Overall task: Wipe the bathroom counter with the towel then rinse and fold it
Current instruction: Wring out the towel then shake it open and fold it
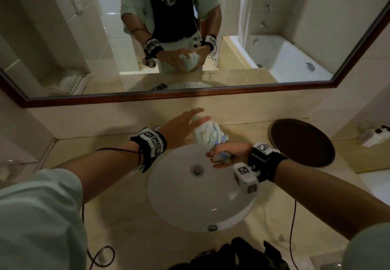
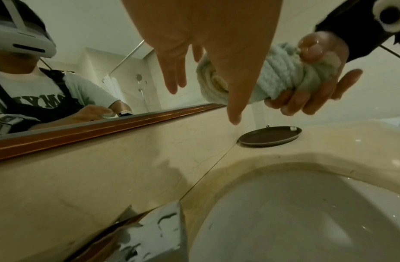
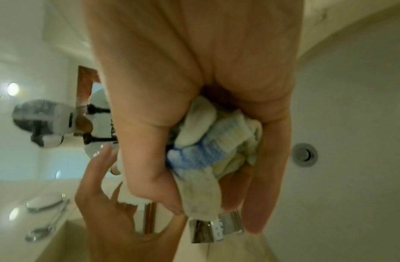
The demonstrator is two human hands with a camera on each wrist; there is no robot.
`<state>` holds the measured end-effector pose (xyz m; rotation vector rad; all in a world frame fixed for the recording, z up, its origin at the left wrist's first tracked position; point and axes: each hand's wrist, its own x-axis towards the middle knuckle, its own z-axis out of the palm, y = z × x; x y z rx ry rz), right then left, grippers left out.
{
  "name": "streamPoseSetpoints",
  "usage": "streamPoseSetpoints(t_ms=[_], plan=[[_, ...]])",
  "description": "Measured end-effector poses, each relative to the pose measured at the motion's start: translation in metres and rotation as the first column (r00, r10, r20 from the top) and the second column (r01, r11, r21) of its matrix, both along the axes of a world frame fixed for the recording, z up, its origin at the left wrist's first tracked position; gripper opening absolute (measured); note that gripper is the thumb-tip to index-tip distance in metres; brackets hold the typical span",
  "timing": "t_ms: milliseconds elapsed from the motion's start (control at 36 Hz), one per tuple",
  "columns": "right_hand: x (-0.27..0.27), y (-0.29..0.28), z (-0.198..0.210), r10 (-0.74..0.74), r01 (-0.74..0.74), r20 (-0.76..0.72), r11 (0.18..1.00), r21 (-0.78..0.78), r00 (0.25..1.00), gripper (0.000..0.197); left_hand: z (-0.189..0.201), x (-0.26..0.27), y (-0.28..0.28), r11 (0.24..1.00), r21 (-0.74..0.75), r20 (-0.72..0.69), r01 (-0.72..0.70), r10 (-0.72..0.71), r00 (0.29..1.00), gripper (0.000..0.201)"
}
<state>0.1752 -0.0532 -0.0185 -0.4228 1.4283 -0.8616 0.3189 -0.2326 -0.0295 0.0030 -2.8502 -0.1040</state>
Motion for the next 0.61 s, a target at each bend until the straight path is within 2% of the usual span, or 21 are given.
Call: streamPoseSetpoints(t_ms=[111, 167, 222, 306, 361, 389, 472, 611], plan=[[-0.003, 0.002, 0.002, 0.043, -0.042, 0.045, 0.999, -0.026, 0.998, 0.016, 0.001, -0.005, 0.005, 0.997, 0.019, -0.061, 0.072, -0.070, 0.996, 0.093], [-0.002, 0.001, 0.003, 0.105, -0.100, 0.082, 0.993, -0.070, 0.991, 0.016, 0.003, -0.008, 0.009, 0.993, 0.012, -0.120, 0.114, -0.112, 0.986, 0.088], [0.001, 0.003, 0.007, 0.194, -0.174, 0.172, 0.977, -0.123, 0.966, 0.023, 0.006, -0.011, 0.012, 0.992, 0.002, -0.196, 0.128, -0.125, 0.973, 0.082], [0.005, 0.006, 0.016, 0.305, -0.249, 0.370, 0.949, -0.192, 0.877, 0.018, 0.009, -0.011, 0.013, 0.992, -0.015, -0.275, 0.123, -0.122, 0.954, 0.085], [0.006, 0.008, 0.015, 0.333, -0.238, 0.520, 0.940, -0.242, 0.787, 0.039, 0.011, -0.012, 0.012, 0.991, -0.033, -0.307, 0.127, -0.131, 0.943, 0.079], [0.005, 0.008, 0.012, 0.337, -0.231, 0.545, 0.939, -0.255, 0.768, 0.052, 0.013, -0.012, 0.011, 0.990, -0.046, -0.315, 0.135, -0.142, 0.938, 0.074], [0.003, 0.006, 0.005, 0.374, -0.246, 0.541, 0.923, -0.296, 0.753, 0.071, 0.017, -0.014, 0.009, 0.987, -0.058, -0.302, 0.147, -0.157, 0.940, 0.063], [0.000, 0.001, 0.010, 0.338, -0.204, 0.510, 0.931, -0.302, 0.791, 0.082, 0.028, -0.017, 0.004, 0.991, -0.034, -0.271, 0.131, -0.135, 0.953, 0.064]])
